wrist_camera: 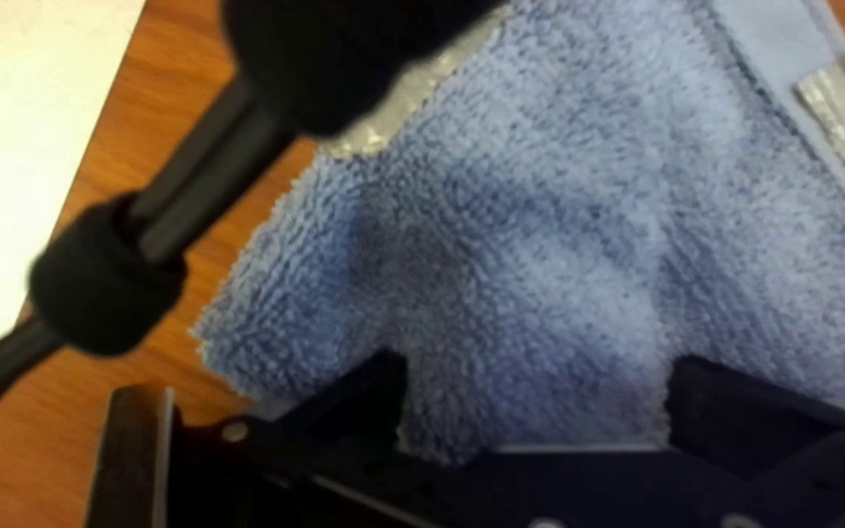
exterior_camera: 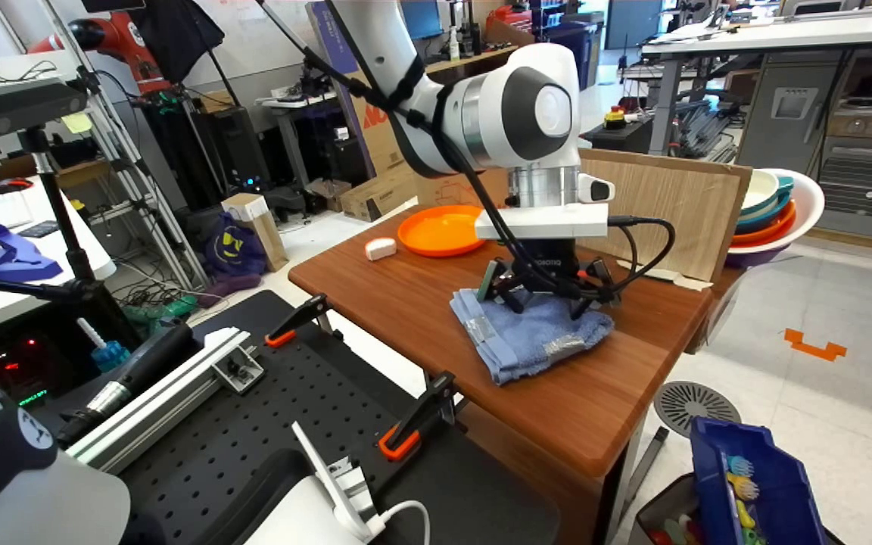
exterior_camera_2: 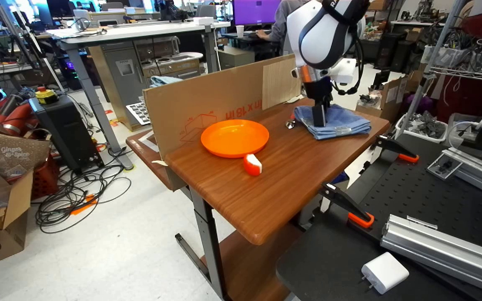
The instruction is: Slide the towel to the left
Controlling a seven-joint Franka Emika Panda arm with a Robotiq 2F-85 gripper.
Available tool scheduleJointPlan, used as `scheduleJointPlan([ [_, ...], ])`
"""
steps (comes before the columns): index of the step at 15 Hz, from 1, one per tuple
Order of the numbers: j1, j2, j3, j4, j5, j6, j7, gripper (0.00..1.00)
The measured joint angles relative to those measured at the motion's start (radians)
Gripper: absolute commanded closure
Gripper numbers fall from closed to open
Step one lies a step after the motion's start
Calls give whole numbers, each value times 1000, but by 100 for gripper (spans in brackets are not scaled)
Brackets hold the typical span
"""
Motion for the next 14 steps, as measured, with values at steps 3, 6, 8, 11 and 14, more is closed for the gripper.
scheduleJointPlan([
  [3,9,-10,0,-25,-23,24,0,0],
  [6,13,-24,2,-54,-36,55,-6,0],
  [8,15,-33,10,-71,-36,67,-15,0],
  [11,16,-49,31,-97,-36,77,-34,0],
  [14,17,-56,56,-112,-36,78,-51,0],
])
